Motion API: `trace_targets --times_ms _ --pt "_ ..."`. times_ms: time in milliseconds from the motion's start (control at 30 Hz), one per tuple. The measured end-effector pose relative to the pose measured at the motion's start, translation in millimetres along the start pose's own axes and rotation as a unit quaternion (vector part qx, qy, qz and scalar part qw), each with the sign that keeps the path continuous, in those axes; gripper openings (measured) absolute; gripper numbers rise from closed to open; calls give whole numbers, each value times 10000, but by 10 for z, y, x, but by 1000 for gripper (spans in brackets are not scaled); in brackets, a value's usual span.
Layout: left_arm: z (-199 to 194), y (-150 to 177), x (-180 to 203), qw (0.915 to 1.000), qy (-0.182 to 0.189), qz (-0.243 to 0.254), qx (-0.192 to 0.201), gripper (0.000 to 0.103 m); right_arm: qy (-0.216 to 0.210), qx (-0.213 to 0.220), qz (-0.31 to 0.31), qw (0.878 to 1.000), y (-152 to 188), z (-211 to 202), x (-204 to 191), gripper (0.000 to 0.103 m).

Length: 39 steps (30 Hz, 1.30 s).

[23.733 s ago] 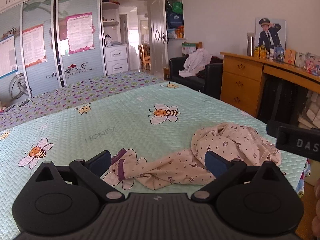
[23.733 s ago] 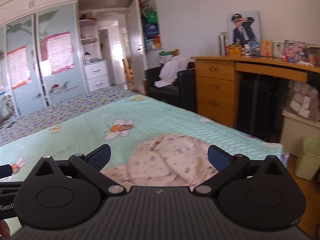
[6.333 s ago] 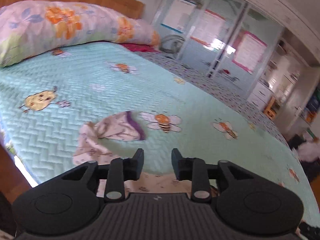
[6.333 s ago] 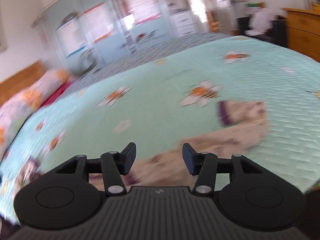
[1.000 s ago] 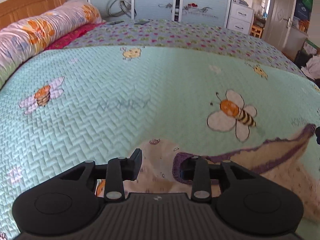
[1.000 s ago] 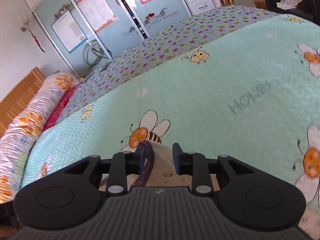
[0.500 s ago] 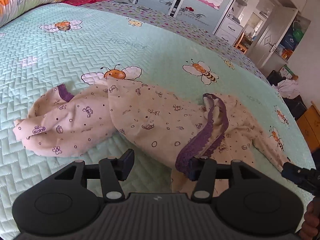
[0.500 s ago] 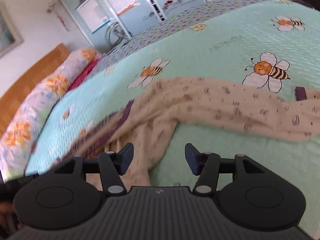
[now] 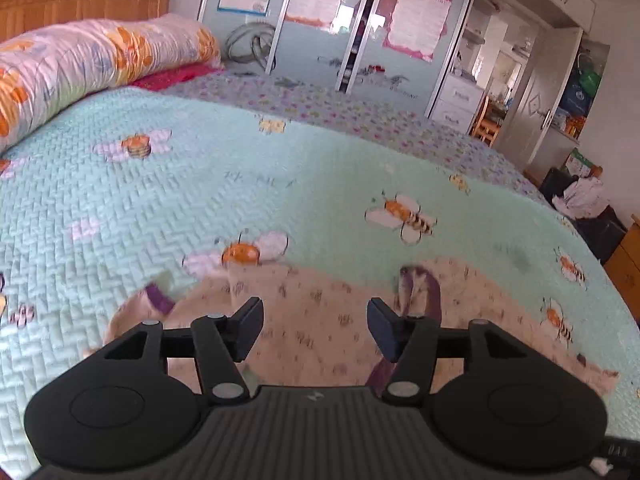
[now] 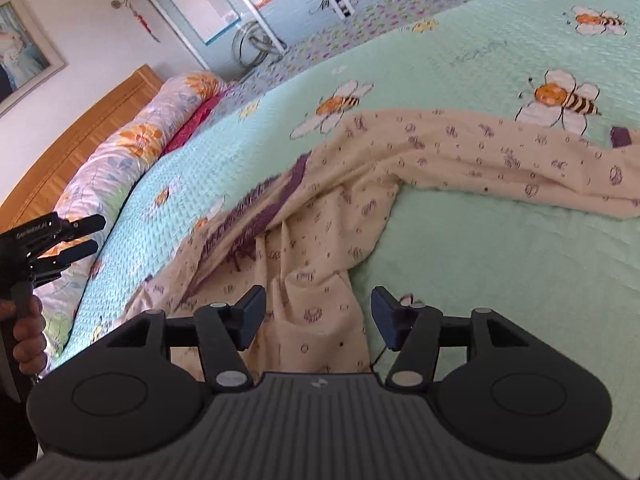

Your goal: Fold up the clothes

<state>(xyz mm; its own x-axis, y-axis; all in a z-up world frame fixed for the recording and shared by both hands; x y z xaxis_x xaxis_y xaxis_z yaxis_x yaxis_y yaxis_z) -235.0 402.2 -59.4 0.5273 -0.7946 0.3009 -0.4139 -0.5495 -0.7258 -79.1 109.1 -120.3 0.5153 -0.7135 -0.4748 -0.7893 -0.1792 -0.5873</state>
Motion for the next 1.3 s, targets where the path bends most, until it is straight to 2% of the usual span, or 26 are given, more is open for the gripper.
trace_targets --times_ms 67,167,267,367,400,433,467,533,633,733,800,833,867,900,933,967,1033,1067,1100,1167,1233,1300 --pt "61 372 -51 9985 169 -184 -490 61 -30 -191 35 9998 76 65 26 59" --pt "198 906 -111 9909 433 -541 -1155 61 -80 -535 113 9985 206 174 59 59" --pt "322 1078 -93 9865 708 -860 -1199 61 -80 -780 76 9969 319 260 55 59" --pt "487 1038 18 9852 884 -946 -1123 61 -99 -719 78 9973 383 316 41 58" --pt "539 1005 81 9836 1026 -988 -1110 57 -79 -604 95 9981 340 262 45 54" --pt "588 971 151 9815 1180 -1028 -1102 36 -55 -476 113 9988 288 196 50 29" --pt "605 934 217 9800 1292 -1062 -1081 9 -30 -348 132 9993 235 130 55 1" --pt "469 808 311 9827 1329 -1015 -791 9 19 -91 170 9998 131 -3 66 1" --pt "45 574 311 9858 1349 -954 -302 8 92 294 226 9993 -27 -204 82 1" --pt "-418 411 249 9856 1448 -857 150 8 19 967 264 9950 -274 -744 152 0" --pt "-558 382 192 9888 1250 -763 277 13 -16 1042 283 9941 -289 -850 186 3" --pt "-521 424 138 9916 1019 -777 189 31 -32 1067 293 9938 -291 -895 203 9" --pt "-452 485 76 9937 761 -822 47 42 -48 1093 303 9935 -294 -939 220 19" --pt "-368 569 31 9938 634 -901 -121 42 -43 974 283 9948 -252 -865 235 27" --pt "-276 667 -4 9928 585 -999 -306 42 37 814 279 9963 -169 -725 249 43" --pt "-184 775 -14 9916 632 -999 -519 45 128 649 277 9974 -81 -578 263 53" --pt "40 1022 38 9900 577 -834 -981 45 210 269 344 9988 95 -295 287 53" --pt "131 1098 71 9899 536 -754 -1070 45 185 44 422 9989 183 -160 295 53" --pt "207 1146 105 9906 505 -679 -1076 46 159 -180 501 9985 271 -26 303 53" --pt "344 1188 170 9913 520 -608 -1046 53 -109 -512 589 9969 399 129 245 53" --pt "447 1111 227 9907 708 -706 -928 51 -219 -603 559 9964 448 186 179 50" --pt "521 1054 269 9883 877 -844 -921 17 -179 -552 567 9967 408 167 151 16"
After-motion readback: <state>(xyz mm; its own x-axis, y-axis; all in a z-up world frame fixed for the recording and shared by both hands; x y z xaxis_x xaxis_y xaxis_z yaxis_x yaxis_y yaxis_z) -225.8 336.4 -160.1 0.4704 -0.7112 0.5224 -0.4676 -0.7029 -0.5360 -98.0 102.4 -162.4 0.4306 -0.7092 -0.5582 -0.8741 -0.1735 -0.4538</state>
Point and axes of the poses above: each gripper's, at about its wrist camera, not at the fingertips, and z roughly the way its jaws point, x to its right, y to its underside, the point moved 4 cm from there along z, roughly the way its jaws point, and after that the axes turned 5 degrees about y, right-handed, at the moved point
